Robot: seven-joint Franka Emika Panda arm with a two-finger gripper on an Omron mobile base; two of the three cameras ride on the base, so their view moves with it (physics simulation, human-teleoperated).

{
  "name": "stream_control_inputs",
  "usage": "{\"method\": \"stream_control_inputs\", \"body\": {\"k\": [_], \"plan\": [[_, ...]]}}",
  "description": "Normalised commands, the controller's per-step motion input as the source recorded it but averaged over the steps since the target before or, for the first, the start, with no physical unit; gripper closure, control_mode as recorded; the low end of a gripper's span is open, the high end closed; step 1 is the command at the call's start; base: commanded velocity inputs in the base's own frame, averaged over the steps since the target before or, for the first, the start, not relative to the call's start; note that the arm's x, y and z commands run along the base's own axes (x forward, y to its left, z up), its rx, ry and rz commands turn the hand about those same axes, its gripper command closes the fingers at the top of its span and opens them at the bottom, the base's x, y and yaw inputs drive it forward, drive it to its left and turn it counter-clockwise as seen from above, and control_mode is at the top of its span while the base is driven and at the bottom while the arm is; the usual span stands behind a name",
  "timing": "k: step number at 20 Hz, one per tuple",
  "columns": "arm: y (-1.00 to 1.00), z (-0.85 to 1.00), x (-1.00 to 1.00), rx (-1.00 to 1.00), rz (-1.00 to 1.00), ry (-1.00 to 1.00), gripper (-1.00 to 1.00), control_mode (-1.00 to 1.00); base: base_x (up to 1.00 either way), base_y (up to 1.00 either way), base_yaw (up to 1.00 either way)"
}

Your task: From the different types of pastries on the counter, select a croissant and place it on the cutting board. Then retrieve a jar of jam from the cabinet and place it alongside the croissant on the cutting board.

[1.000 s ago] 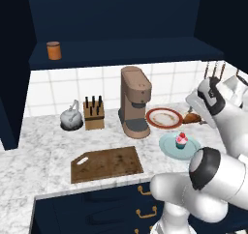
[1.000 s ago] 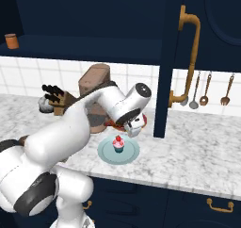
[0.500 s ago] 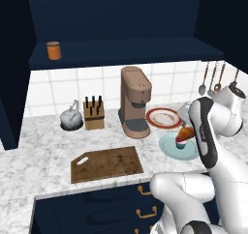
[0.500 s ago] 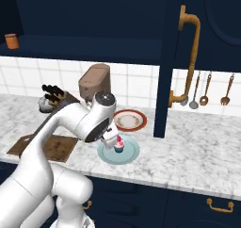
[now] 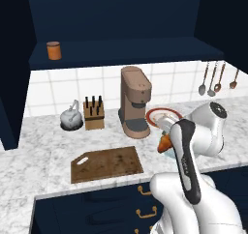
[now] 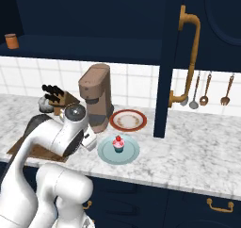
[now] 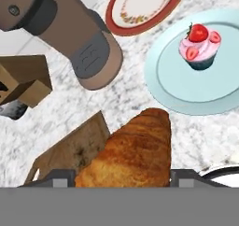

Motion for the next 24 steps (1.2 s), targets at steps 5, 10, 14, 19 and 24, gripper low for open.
{"method": "stream_control_inputs", "body": {"k": [5, 10, 14, 19, 24], "plan": [[0.5, -0.11, 0.65, -0.17, 0.24, 0.08, 1.0, -1.0, 0.0, 0.0, 0.0], [0.5, -0.11, 0.46, -0.24, 0.17, 0.12, 1.0, -1.0, 0.0, 0.0, 0.0], [0.54, -0.29, 0.33, -0.18, 0.18, 0.2, 1.0, -1.0, 0.0, 0.0, 0.0], [0.31, -0.45, 0.43, -0.1, 0.2, 0.13, 1.0, -1.0, 0.0, 0.0, 0.0], [0.17, -0.17, 0.28, -0.08, 0.17, 0.05, 1.0, -1.0, 0.0, 0.0, 0.0]]}}
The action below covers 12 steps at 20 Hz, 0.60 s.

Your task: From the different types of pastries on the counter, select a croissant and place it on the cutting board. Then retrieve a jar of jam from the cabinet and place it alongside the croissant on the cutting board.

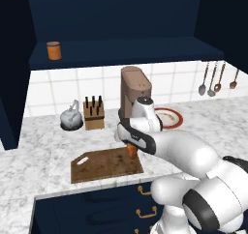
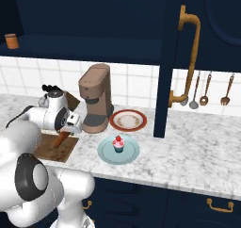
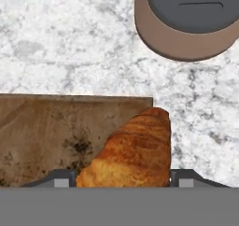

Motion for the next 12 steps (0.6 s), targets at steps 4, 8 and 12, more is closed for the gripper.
{"method": "stream_control_inputs", "body": {"k": [4, 8, 12], "plan": [[0.27, -0.48, 0.0, -0.09, 0.14, 0.01, 1.0, -1.0, 0.0, 0.0, 0.0], [0.2, -0.36, 0.0, -0.07, 0.12, 0.0, 1.0, -1.0, 0.0, 0.0, 0.0], [0.01, -0.24, 0.0, -0.02, 0.09, 0.0, 1.0, -1.0, 0.0, 0.0, 0.0]]}}
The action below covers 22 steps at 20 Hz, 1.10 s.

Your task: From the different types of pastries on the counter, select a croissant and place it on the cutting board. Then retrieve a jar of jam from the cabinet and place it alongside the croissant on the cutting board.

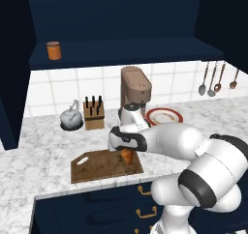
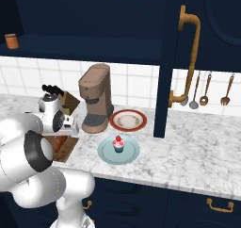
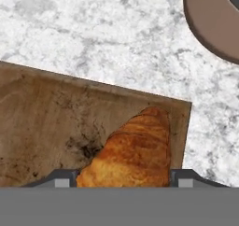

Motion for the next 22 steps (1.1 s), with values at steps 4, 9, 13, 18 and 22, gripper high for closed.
{"method": "stream_control_inputs", "body": {"k": [4, 9, 13, 18, 22], "plan": [[0.03, -0.38, 0.0, -0.02, 0.09, -0.03, 1.0, -1.0, 0.0, 0.0, 0.0], [0.1, -0.16, 0.0, -0.04, 0.07, -0.1, -1.0, -1.0, 0.0, 0.0, 0.0], [0.0, 0.0, -0.25, 0.0, 0.01, -0.09, -1.0, -1.0, 0.0, 0.0, 0.0], [0.0, 0.08, -0.15, 0.0, 0.0, -0.03, -1.0, -1.0, 0.0, 0.0, 0.0], [-0.02, 0.57, 0.16, -0.06, -0.01, -0.19, -1.0, -1.0, 0.0, 0.0, 0.0]]}}
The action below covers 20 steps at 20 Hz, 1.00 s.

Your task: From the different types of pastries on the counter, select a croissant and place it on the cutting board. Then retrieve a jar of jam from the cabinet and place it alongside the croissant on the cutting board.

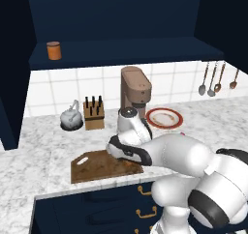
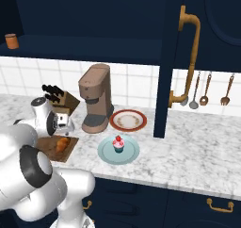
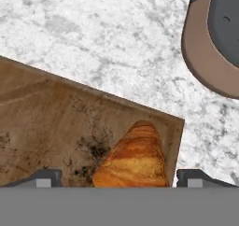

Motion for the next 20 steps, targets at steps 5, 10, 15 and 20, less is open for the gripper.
{"method": "stream_control_inputs", "body": {"k": [5, 10, 15, 20], "plan": [[-0.19, 0.93, -0.07, -0.02, -0.09, -0.36, -1.0, -1.0, 0.0, 0.0, 0.0], [-0.63, 0.81, -0.42, 0.22, 0.0, -0.25, -1.0, -1.0, 0.0, 0.0, 0.0], [-0.49, 0.85, -0.57, 0.27, 0.0, -0.13, -1.0, -1.0, 0.0, 0.0, 0.0], [-0.17, 0.99, -0.68, 0.19, 0.0, -0.19, -1.0, -1.0, 0.0, 0.0, 0.0]]}}
